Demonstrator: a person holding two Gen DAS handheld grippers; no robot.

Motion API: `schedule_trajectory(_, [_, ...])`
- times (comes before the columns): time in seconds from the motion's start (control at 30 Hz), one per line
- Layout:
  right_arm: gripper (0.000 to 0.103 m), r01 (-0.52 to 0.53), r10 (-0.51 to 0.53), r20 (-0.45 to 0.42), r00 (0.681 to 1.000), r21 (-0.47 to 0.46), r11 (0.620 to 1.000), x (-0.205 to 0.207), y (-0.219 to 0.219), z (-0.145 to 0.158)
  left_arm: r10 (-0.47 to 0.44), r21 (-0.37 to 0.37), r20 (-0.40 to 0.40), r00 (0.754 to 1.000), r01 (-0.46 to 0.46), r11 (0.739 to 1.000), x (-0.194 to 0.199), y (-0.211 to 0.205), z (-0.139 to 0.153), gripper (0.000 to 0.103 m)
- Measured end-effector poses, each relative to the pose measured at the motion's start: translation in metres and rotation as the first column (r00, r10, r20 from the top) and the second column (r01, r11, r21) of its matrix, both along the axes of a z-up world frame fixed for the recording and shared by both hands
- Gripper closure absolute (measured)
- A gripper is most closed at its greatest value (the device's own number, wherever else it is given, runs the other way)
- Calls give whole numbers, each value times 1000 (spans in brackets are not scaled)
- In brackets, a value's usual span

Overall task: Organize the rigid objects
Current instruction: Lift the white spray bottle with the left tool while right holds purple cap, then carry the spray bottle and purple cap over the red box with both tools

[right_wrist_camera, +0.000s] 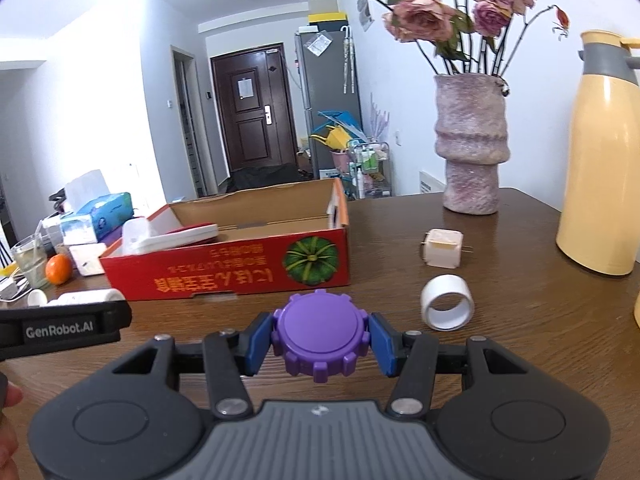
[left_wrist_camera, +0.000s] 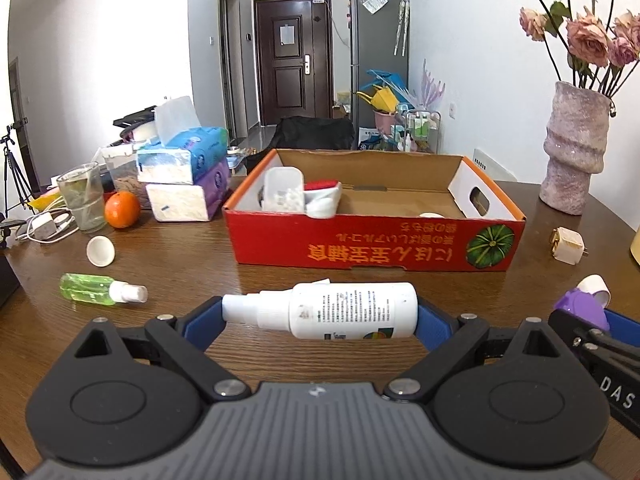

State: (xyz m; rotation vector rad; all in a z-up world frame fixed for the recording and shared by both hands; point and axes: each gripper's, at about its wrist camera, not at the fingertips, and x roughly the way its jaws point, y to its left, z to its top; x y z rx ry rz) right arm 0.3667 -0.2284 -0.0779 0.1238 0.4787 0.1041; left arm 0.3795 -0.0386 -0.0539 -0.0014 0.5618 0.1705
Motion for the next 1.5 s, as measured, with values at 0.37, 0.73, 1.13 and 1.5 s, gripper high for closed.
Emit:
schedule_trajectory(0.37, [51,-31,32,28,999,-8,999,2,32,15,11,-4,40,999,-11,1000,-4,24,16,5])
schedule_trajectory(0.73, [51,-20,20,79,997,-12,1000,21,50,29,19,6,93,995,-20,1000,6,36,33,5])
schedule_trajectory(1.13, [51,9,-9,104,994,5,1000,49,56,34,32,-1,120,992,-32,999,32,40,40,5])
schedule_trajectory(1.5, [51,4,-5,116,993,6,1000,76,59,36,35,7,131,991,-36,999,59,38,40,5])
